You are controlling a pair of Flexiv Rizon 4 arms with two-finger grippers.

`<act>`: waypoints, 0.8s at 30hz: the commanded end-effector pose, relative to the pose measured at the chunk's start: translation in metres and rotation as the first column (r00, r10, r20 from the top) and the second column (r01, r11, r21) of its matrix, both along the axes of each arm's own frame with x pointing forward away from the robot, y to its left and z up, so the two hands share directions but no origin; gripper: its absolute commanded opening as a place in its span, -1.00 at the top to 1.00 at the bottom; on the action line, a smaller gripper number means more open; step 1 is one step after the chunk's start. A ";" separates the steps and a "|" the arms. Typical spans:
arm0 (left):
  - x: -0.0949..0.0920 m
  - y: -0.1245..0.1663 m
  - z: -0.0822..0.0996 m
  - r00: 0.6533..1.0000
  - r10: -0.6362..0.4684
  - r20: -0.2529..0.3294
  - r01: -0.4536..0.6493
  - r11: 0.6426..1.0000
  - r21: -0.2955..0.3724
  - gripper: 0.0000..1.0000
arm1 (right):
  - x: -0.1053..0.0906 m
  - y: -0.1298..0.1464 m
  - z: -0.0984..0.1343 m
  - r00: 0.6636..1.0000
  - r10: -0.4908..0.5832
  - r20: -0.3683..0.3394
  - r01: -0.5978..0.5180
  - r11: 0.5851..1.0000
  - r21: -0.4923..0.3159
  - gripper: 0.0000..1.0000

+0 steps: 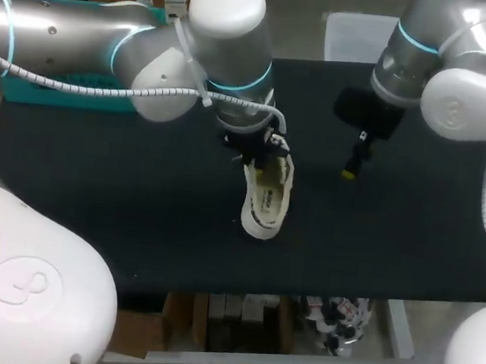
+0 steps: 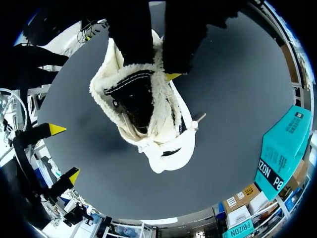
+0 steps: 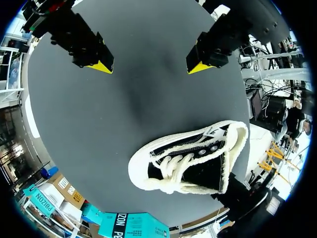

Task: Open the shoe tongue, take the insole out of the shoe, put the insole back into the shoe, and pack the shoe into the shoebox

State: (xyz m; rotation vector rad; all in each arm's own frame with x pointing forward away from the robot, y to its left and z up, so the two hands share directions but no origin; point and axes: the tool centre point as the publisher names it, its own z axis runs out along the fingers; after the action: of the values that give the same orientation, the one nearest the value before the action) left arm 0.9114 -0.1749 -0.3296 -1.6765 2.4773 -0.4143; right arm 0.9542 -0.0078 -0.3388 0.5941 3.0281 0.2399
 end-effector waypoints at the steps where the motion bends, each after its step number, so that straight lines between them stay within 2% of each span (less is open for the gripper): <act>1: -0.006 0.029 0.036 0.996 -0.094 -0.009 0.094 0.995 -0.040 1.00 | 0.000 0.000 0.001 1.000 0.000 -0.003 0.000 1.000 -0.002 -1.00; 7: 0.003 0.057 0.071 0.974 -0.227 -0.012 0.226 0.972 -0.060 1.00 | 0.000 0.000 0.001 1.000 0.000 -0.003 0.000 1.000 -0.002 -1.00; 12: 0.009 0.086 0.103 0.936 -0.351 0.010 0.351 0.934 -0.070 1.00 | 0.000 0.000 0.001 1.000 0.000 -0.003 0.000 1.000 -0.002 -1.00; 14: 0.017 0.097 0.116 0.912 -0.409 0.008 0.409 0.910 -0.071 1.00 | 0.000 0.000 0.001 1.000 0.000 -0.003 0.000 1.000 -0.002 -1.00; 16: 0.025 0.102 0.124 0.902 -0.431 0.000 0.431 0.901 -0.056 1.00 | 0.000 0.000 0.001 1.000 0.000 -0.003 0.000 1.000 -0.002 -1.00; 24: 0.050 0.133 0.175 0.792 -0.611 -0.022 0.610 0.792 -0.022 1.00 | 0.000 0.000 0.001 1.000 0.000 -0.003 0.000 1.000 -0.002 -1.00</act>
State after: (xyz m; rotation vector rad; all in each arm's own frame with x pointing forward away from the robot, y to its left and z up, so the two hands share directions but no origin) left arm 0.9566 -0.0539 -0.1924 -0.8615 2.9114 -0.4717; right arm 0.9546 -0.0076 -0.3381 0.5939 3.0311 0.2380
